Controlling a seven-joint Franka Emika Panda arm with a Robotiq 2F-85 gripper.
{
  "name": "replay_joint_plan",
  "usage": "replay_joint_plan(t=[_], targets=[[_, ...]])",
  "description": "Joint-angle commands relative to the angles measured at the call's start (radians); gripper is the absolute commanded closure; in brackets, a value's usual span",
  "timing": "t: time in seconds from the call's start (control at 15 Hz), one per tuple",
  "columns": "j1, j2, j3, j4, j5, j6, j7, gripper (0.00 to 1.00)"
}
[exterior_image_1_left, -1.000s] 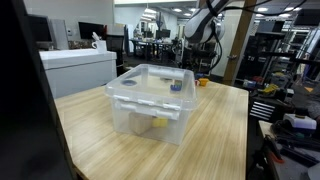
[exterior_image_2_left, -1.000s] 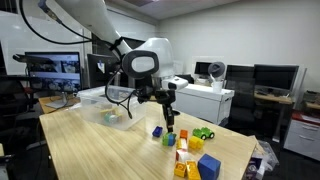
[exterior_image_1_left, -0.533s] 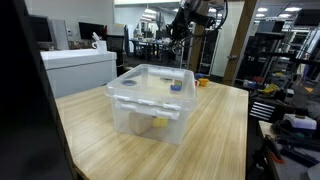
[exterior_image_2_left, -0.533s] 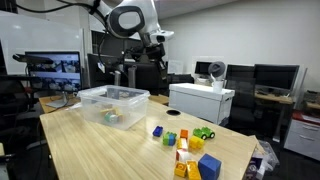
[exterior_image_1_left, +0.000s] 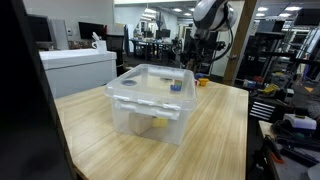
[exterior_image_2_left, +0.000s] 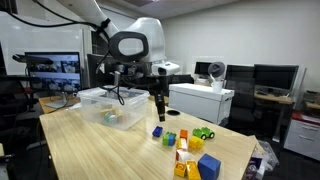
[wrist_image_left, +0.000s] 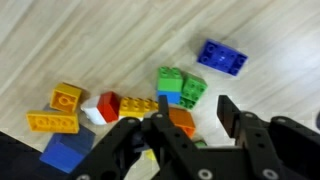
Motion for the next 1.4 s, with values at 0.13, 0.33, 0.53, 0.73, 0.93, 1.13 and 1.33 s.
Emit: replay_joint_plan(t=[0.13, 0.33, 0.53, 0.73, 0.93, 1.13, 1.33], targets=[[-0.032, 0.131, -0.017, 0.006, -0.004, 0.034, 0.004, 0.02], [-0.027, 0.182, -0.007, 0.022, 0.001, 0.051, 0.003, 0.0], [-0.021, 0.22, 0.004, 0.064, 0.008, 0.069, 0.009, 0.0], [-0.022, 0.252, 0.009, 0.119, 0.009, 0.072, 0.009, 0.0], [-0.03, 0.274, 0.009, 0.155, 0.008, 0.065, 0.003, 0.26], [-0.036, 0.291, 0.005, 0.158, 0.005, 0.066, 0.0, 0.39], [-0.041, 0.289, 0.003, 0.15, 0.009, 0.068, 0.001, 0.6]])
